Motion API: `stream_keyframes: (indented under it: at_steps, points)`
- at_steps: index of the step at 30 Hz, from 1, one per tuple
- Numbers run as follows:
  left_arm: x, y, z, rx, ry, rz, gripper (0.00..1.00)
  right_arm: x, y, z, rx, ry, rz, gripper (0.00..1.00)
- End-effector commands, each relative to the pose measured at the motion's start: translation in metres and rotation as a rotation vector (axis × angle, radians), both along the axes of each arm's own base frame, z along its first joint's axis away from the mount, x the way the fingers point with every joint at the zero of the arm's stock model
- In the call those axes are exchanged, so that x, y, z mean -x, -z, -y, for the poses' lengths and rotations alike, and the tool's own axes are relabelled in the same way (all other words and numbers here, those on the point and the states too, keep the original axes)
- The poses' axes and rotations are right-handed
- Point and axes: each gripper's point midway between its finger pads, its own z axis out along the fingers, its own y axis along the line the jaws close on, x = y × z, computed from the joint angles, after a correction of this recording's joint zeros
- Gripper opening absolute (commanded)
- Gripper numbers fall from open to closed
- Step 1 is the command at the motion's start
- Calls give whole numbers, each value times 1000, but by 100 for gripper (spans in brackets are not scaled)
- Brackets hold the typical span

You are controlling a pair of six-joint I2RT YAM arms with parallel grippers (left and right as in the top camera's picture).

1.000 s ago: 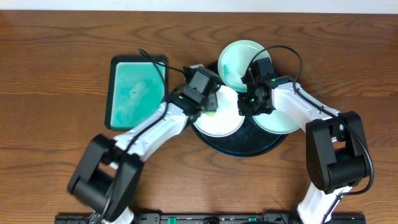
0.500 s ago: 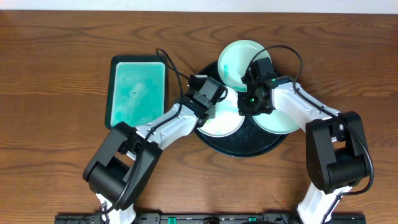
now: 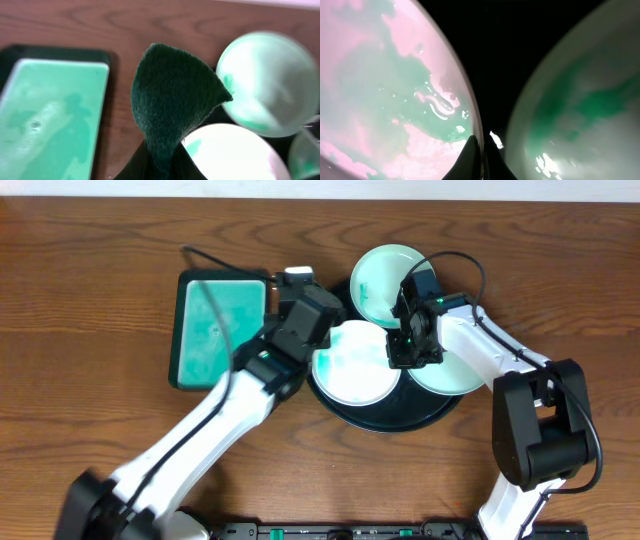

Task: Clean dirty plates on tray and stack at the side

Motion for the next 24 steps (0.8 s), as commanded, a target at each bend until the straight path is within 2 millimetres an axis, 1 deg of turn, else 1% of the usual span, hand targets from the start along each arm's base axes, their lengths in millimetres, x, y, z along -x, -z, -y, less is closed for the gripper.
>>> stream_keyframes:
  at_steps: [1, 2, 4, 5, 8, 9, 12, 13, 14, 17, 19, 24]
  points:
    - [10, -22, -18, -16, 0, 17, 7, -20, -33, 7, 113, -76, 129, 1]
    - [13, -23, -26, -39, -4, 11, 7, -23, -41, 11, 157, -78, 159, 1]
    - [18, -24, -51, -93, -62, -7, 7, -27, -56, 17, 233, -83, 212, 1]
    - [22, -21, -69, -131, -106, -31, 7, -30, -71, 19, 294, -88, 259, 1]
    - [26, -12, -97, -163, -171, -92, 7, -32, -98, 19, 376, -100, 347, 1]
    - [28, -8, -109, -160, -213, -116, 7, -33, -113, 19, 416, -103, 398, 1]
    - [32, -2, -135, -151, -305, -156, 7, -33, -144, 20, 519, -101, 507, 1]
    - [33, -1, -144, -153, -329, -167, 7, -33, -157, 21, 571, -97, 554, 1]
    - [34, 1, -157, -156, -366, -184, 7, -32, -174, 22, 647, -107, 616, 1]
    - [37, 4, -173, -151, -407, -209, 7, -28, -199, 17, 772, -200, 687, 1]
    - [38, 5, -182, -135, -444, -218, 7, -26, -211, 12, 861, -279, 717, 1]
    - [39, 6, -196, -118, -500, -220, 7, -23, -234, -5, 1030, -422, 776, 1]
